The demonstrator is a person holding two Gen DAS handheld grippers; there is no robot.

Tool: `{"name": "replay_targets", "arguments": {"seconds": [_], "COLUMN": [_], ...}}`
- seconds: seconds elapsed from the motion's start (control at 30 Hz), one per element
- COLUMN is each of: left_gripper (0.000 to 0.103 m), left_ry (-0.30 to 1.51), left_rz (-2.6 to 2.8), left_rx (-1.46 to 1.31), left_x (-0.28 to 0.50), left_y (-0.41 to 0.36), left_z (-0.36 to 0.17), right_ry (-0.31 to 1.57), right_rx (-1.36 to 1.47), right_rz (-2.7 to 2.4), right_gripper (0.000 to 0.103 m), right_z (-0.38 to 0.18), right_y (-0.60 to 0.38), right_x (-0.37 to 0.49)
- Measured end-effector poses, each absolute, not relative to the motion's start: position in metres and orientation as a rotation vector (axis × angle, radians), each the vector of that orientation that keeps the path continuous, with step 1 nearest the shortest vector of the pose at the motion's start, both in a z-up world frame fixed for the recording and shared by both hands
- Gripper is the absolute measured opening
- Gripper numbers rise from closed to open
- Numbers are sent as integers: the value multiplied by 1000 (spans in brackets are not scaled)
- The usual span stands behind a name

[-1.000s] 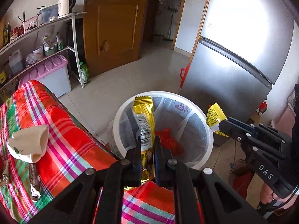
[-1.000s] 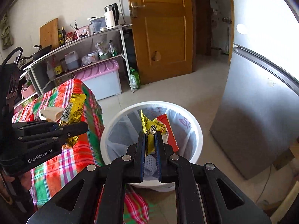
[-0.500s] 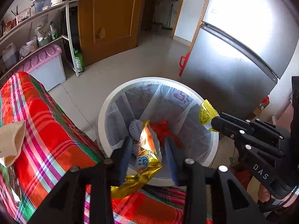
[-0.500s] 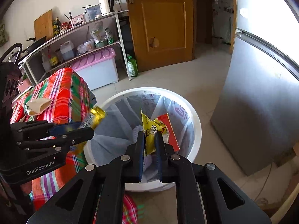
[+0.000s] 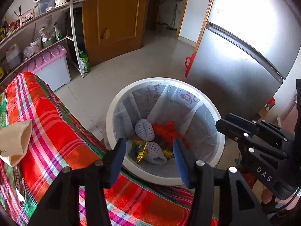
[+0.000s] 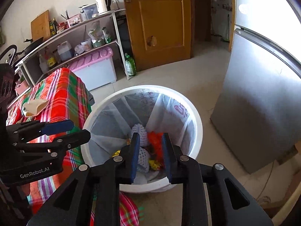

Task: Collect trash
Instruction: 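Open both tools to drop the wrappers into the bin, then move both tools back over the table toward the red chip bag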

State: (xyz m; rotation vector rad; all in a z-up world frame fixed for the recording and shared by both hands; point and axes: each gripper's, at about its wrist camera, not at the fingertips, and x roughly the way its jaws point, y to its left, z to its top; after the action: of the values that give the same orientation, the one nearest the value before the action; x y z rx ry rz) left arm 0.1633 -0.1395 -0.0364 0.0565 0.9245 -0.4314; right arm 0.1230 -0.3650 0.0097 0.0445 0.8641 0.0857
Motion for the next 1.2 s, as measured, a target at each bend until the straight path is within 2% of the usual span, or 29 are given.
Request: {"name": "replay_targets", "arguments": {"seconds": [0.47, 0.5, 0.57, 0.6, 1.03, 1.2], "left_gripper": [57, 57, 57, 57, 60, 62], "left_ry": [860, 853, 845, 843, 805, 802], "left_rz": [-403, -399, -391, -388, -231, -163], "left_rx": [44, 46, 36, 33, -44, -80], "left_x": [141, 138, 134, 132, 117, 111], "left_y": [-111, -108, -99, -95, -9, 30], "left_z": [-9, -7, -4, -2, 6, 4], "right_ry": [826, 819, 813, 808, 767, 761], "right_rx": [41, 41, 39, 35, 24, 10], "right_rz": [91, 94, 102, 108, 204, 257], "right_gripper": [27, 28, 39, 41, 42, 52], "right_z": [27, 29, 31, 33, 49, 51], "right_y": [-348, -345, -340, -337, -286, -257], "right_x": [107, 105, 103, 102, 100, 101]}}
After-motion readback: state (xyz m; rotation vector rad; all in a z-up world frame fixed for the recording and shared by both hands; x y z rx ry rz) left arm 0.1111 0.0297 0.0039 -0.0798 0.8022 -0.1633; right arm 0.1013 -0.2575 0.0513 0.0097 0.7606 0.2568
